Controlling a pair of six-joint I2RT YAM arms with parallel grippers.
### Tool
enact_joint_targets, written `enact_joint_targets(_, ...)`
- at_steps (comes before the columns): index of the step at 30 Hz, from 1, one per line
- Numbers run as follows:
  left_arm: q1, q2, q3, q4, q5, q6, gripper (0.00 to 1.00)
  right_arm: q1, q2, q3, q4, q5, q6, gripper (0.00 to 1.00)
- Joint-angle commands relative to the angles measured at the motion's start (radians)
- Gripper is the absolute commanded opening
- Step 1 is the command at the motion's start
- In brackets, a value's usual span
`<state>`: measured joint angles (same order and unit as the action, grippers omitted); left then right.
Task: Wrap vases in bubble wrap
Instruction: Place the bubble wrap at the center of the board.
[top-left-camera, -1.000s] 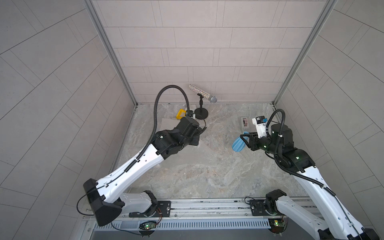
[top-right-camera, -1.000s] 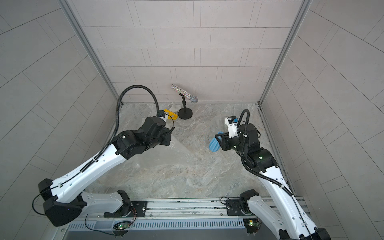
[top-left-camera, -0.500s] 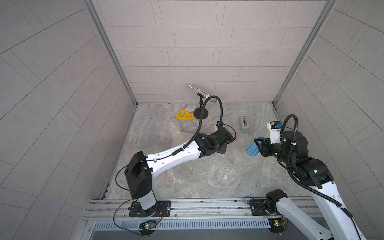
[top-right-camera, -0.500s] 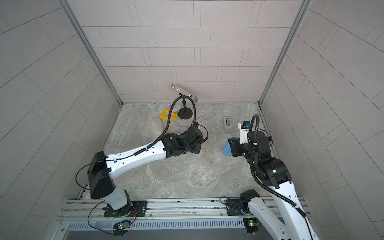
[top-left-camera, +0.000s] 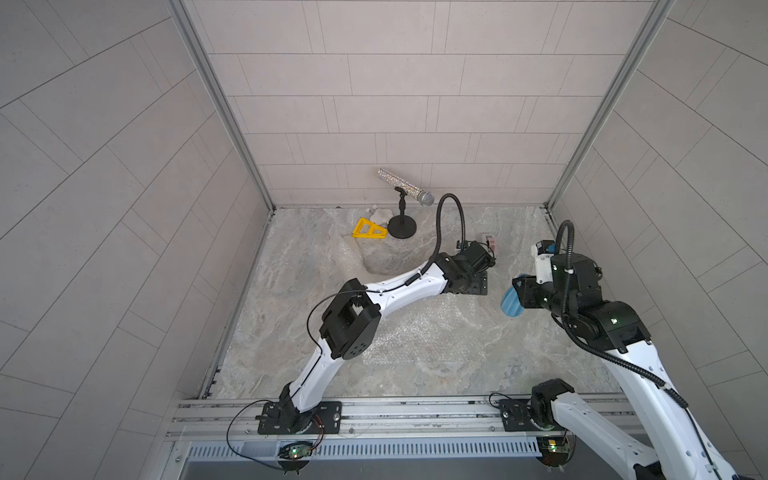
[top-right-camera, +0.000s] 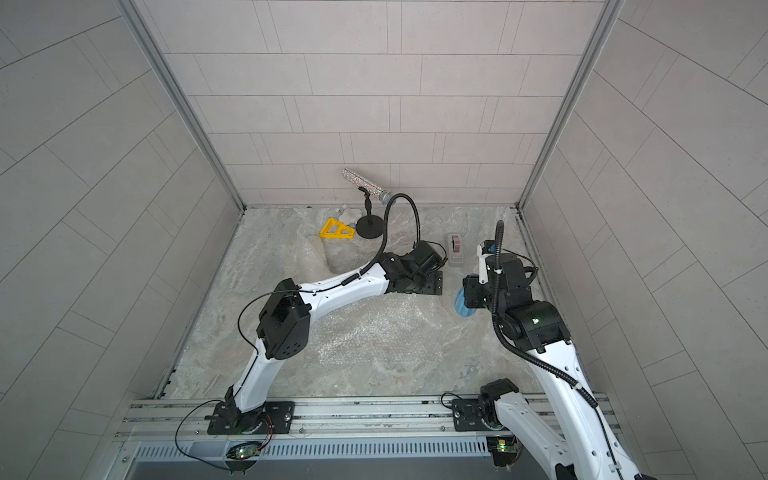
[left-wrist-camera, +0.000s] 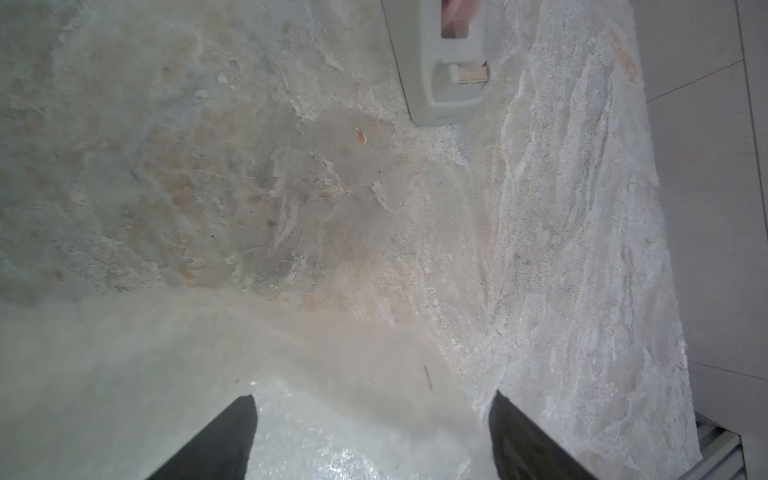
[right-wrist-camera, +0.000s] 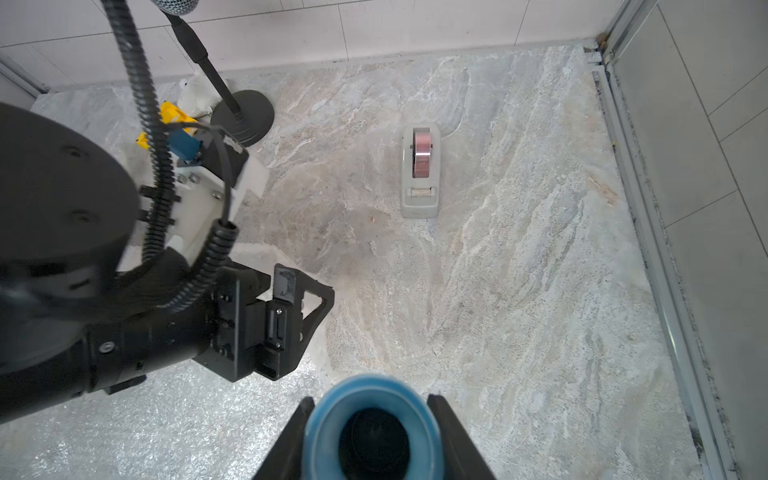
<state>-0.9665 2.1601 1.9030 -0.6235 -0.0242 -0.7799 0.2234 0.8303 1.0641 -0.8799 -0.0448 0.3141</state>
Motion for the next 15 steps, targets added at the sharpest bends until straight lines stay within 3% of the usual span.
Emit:
enact_joint_targets(1,0.038,-0.180,-0.090,-0.014,-0.011,0.027,0.94,-0.002,0.036,0.071,-0.041,-0.049,-0.016,0.00)
enact_joint_targets(4,0.054,-0.353,-0.294,0.061,-0.037,0.049,0.96,0.014,0.083,0.092,-0.077,-0.132,-0.007,0.00)
enact_joint_targets(8,0.055,-0.534,-0.550,0.154,-0.066,0.090,0.96,0.125,0.164,0.054,-0.063,-0.207,0.063,0.00)
enact_joint_targets(15,0.052,-0.625,-0.715,0.120,0.016,0.093,0.92,0.255,0.334,-0.031,0.038,-0.349,0.200,0.00)
